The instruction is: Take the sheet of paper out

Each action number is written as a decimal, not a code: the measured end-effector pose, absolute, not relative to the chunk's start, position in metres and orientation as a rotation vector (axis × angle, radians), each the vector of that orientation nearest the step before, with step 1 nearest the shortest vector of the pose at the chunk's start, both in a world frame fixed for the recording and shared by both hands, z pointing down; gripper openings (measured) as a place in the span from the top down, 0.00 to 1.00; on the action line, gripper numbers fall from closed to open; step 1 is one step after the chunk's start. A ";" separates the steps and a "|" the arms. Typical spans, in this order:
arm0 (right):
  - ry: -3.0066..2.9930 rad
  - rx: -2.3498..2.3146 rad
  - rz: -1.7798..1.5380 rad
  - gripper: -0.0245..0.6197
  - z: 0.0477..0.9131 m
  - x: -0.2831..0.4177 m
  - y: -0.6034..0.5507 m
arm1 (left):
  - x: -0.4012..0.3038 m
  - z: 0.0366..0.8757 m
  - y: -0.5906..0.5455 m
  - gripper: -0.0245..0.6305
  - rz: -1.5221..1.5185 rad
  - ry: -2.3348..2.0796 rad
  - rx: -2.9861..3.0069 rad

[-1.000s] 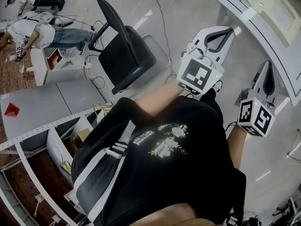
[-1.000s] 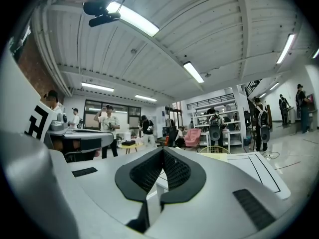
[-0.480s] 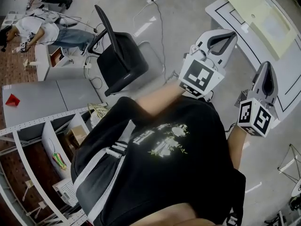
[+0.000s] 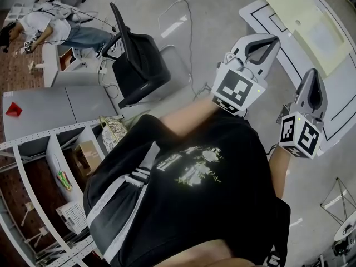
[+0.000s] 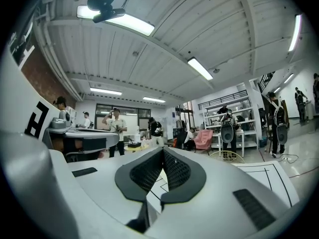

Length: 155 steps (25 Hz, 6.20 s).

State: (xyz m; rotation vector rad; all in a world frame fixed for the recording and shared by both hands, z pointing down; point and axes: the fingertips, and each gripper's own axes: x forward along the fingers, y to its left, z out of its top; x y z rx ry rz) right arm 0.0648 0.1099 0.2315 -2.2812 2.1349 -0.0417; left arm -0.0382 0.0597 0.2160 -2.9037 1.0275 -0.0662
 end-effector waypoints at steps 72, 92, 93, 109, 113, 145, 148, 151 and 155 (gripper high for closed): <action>2.292 -2.483 -0.700 0.96 0.408 0.282 -0.162 | 0.156 0.427 -0.246 0.97 -0.782 0.946 -3.157; 2.828 -2.352 -1.210 0.85 0.518 0.279 -0.166 | 0.136 0.518 -0.248 0.97 -1.261 1.022 -3.061; 2.839 -2.337 -1.228 0.85 0.521 0.277 -0.166 | 0.136 0.520 -0.248 0.97 -1.276 1.025 -3.062; 2.808 -2.331 -1.289 0.96 0.528 0.266 -0.169 | 0.133 0.525 -0.248 0.97 -1.324 1.006 -3.092; 2.745 -2.310 -1.273 0.96 0.521 0.261 -0.177 | 0.128 0.518 -0.248 0.97 -1.303 1.021 -3.083; 2.779 -2.300 -0.995 0.96 0.487 0.200 -0.232 | 0.072 0.475 -0.250 0.97 -1.139 1.119 -3.103; 2.764 -2.310 -0.954 0.96 0.481 0.196 -0.239 | 0.069 0.471 -0.251 0.97 -1.116 1.125 -3.103; 2.755 -2.309 -0.931 0.96 0.477 0.194 -0.243 | 0.071 0.465 -0.251 0.97 -1.085 1.119 -3.105; 2.758 -2.314 -0.862 0.96 0.467 0.188 -0.251 | 0.069 0.456 -0.249 0.97 -1.054 1.102 -3.112</action>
